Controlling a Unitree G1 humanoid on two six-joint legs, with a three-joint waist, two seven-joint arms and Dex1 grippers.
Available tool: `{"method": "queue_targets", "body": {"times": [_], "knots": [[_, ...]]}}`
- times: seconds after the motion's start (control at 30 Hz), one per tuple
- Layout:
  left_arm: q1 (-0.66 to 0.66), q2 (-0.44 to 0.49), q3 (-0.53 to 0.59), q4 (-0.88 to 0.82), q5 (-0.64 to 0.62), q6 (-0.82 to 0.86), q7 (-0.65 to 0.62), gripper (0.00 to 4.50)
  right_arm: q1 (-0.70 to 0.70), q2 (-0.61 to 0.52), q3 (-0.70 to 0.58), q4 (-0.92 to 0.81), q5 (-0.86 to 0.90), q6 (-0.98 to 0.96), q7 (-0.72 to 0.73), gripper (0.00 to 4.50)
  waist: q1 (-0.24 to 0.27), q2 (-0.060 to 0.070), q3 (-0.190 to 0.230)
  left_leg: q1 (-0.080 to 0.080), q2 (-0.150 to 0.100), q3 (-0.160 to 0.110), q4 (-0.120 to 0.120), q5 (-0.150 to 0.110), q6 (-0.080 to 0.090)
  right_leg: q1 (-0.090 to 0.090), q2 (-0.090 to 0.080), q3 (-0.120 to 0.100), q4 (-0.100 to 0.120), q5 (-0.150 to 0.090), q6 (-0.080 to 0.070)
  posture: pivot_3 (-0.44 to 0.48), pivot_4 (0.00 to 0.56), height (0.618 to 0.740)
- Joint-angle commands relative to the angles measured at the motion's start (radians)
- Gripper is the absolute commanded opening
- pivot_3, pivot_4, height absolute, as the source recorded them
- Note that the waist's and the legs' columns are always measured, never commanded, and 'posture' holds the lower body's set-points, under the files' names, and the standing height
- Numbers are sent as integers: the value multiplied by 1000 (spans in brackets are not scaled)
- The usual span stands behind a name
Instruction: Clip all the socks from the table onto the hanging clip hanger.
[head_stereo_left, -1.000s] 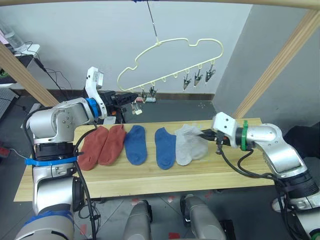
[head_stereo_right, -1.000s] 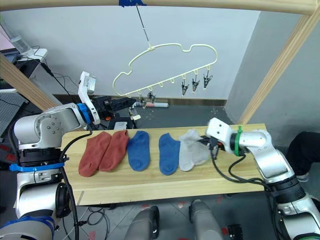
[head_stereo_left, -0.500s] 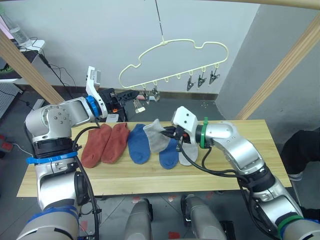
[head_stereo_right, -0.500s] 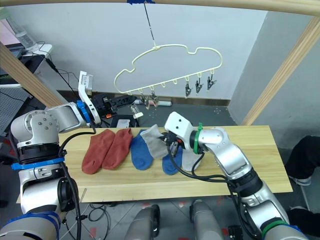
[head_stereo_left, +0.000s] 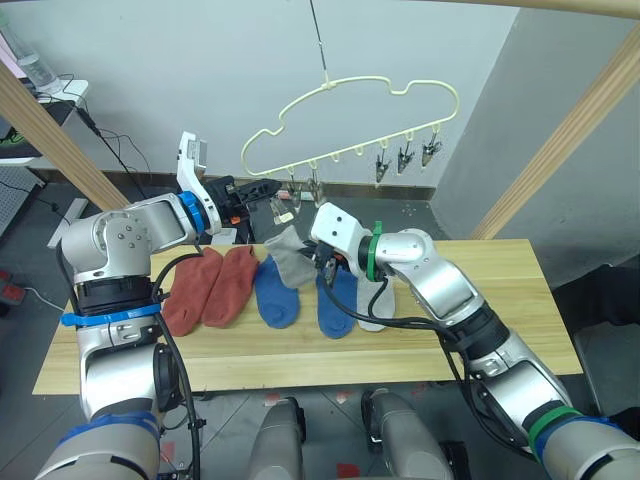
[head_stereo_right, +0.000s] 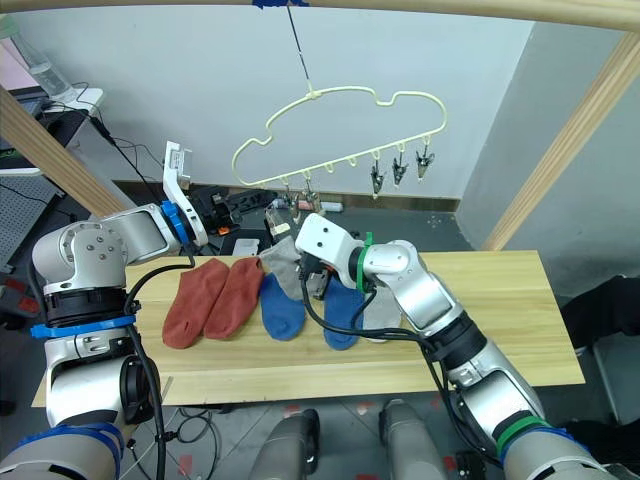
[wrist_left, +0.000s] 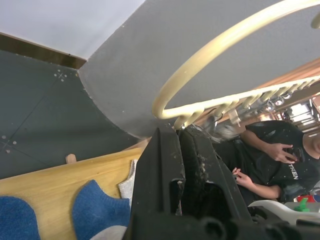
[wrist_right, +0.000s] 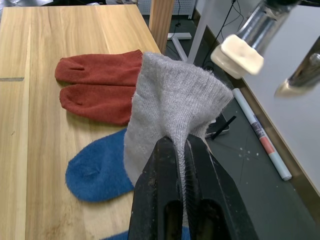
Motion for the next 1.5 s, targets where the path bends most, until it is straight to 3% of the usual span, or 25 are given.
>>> {"method": "queue_targets", "body": {"times": [0.03, 1.13, 1.5], "knots": [[12, 11, -3, -7, -1, 5, 4, 0, -37, 18, -3, -2, -11, -39, 2, 61, 0, 0, 0, 0, 0, 0, 0, 0, 0, 0, 0, 0, 0, 0, 0, 19, 280, 740], [43, 19, -43, -57, 0, -47, -26, 0, -112, 94, -74, 69, 15, 9, -18, 61, 0, 0, 0, 0, 0, 0, 0, 0, 0, -1, 0, 0, 1, 1, -2, 24, 277, 740], [46, 25, -29, -74, -19, -44, -45, 3406, -102, 102, -75, 69, 13, 10, -26, 0, 5, 0, 0, -6, 0, -2, 1, 0, 0, -5, -1, -1, 1, 3, -4, 24, 277, 740]]}}
